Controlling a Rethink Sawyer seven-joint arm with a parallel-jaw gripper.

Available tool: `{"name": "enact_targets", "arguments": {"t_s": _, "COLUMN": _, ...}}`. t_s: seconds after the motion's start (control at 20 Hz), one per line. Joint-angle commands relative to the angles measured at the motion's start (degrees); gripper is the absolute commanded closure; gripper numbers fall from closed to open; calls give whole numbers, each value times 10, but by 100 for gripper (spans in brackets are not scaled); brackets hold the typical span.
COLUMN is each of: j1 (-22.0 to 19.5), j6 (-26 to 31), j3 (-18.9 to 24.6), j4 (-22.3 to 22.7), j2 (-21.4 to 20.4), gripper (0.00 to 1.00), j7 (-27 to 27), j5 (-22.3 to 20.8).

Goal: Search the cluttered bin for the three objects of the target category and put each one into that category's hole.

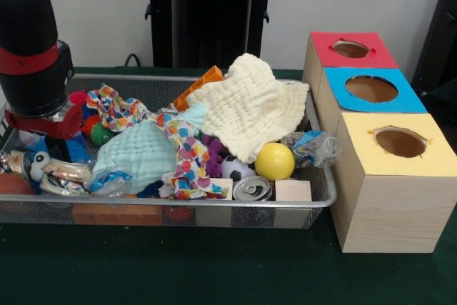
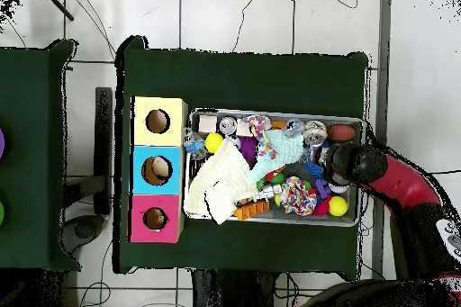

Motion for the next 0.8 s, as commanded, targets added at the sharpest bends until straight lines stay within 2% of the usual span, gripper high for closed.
{"name": "enact_targets", "arguments": {"t_s": 0.05, "j1": -26, "j6": -153, "j3": -9, "j4": 9, "j2": 85, "gripper": 100, "j7": 30, "j5": -72}}
{"name": "enact_targets", "arguments": {"t_s": 0.2, "j1": -7, "j6": -134, "j3": -14, "j4": 51, "j2": 41, "gripper": 100, "j7": 55, "j5": -58}}
{"name": "enact_targets", "arguments": {"t_s": 0.45, "j1": 47, "j6": -84, "j3": -28, "j4": 131, "j2": -71, "gripper": 100, "j7": 102, "j5": -24}}
{"name": "enact_targets", "arguments": {"t_s": 0.6, "j1": 61, "j6": -75, "j3": -31, "j4": 147, "j2": -88, "gripper": 100, "j7": 111, "j5": -7}}
{"name": "enact_targets", "arguments": {"t_s": 0.8, "j1": 63, "j6": -103, "j3": -34, "j4": 158, "j2": -79, "gripper": 100, "j7": 121, "j5": 5}}
